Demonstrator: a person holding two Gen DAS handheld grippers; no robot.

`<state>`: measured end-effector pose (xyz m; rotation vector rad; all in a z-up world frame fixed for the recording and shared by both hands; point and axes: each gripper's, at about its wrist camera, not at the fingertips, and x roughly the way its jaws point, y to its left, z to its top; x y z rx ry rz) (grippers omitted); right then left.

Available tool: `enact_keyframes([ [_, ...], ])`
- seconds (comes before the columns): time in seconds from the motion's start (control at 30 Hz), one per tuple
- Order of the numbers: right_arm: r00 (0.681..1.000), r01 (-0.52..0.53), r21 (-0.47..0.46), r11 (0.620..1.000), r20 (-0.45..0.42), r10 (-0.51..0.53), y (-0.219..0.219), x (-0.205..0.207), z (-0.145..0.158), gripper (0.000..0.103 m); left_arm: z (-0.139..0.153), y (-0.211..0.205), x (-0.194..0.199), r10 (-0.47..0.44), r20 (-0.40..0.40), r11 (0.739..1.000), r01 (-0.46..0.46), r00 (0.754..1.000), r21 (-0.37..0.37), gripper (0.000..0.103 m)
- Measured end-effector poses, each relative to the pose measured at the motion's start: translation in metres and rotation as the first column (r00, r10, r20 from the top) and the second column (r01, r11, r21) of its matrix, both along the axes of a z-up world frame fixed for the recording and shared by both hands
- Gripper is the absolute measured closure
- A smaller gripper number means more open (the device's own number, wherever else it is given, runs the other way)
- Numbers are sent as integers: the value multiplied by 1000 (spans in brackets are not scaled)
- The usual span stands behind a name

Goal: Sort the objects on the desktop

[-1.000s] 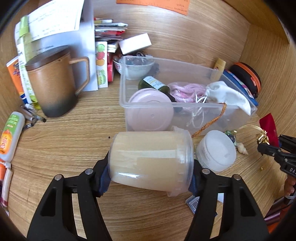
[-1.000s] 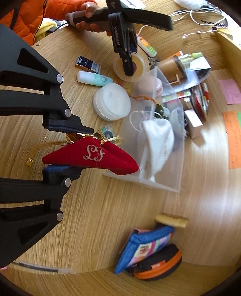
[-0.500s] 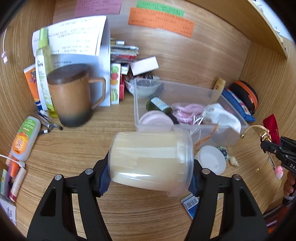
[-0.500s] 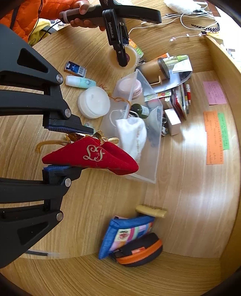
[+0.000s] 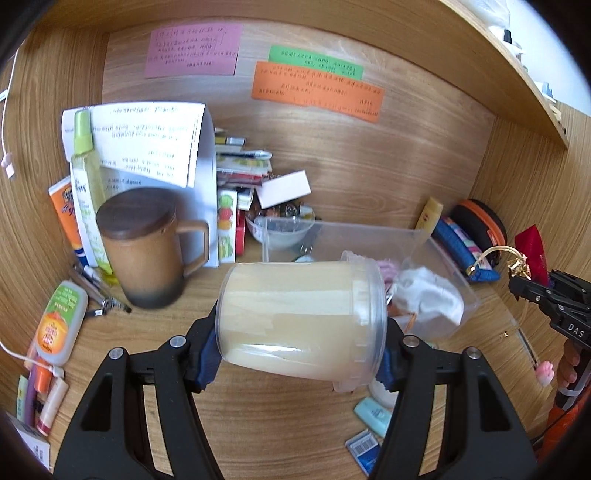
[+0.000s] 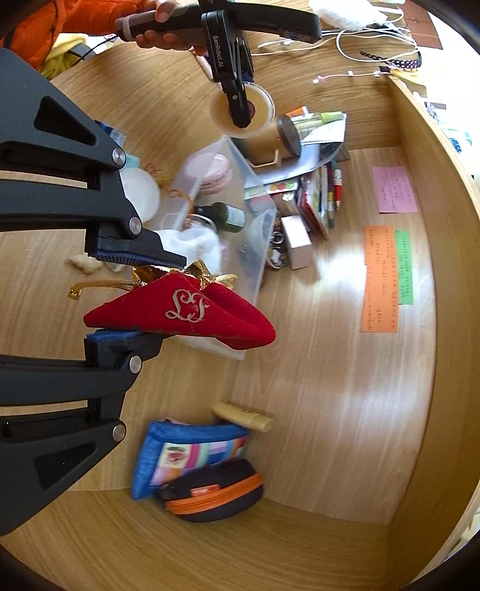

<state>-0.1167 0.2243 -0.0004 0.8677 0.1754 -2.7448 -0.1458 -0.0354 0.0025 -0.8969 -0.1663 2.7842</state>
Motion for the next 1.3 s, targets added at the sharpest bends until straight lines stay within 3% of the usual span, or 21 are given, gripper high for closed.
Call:
enact_keyframes([
  [0.3,999,-41,-30,999,-28,40,-7,-32,10,79,14,8,-23,-33,-16,999,33,999,-2,38],
  [0.67,998,-59,-32,998,-1,59,-11,-76,10,79,21,33,-63,-103,19,995,103,995,-11,38],
  [1.03,997,-63,3,998,55,63,-17,-118,-8,78,12,61,-96,-161,73,987,162,984,-21,38],
  [1.3,990,-67,-21,998,120,69,-14,-134,-29,78,-3,81,-120,-176,127,983,182,976,-33,38],
])
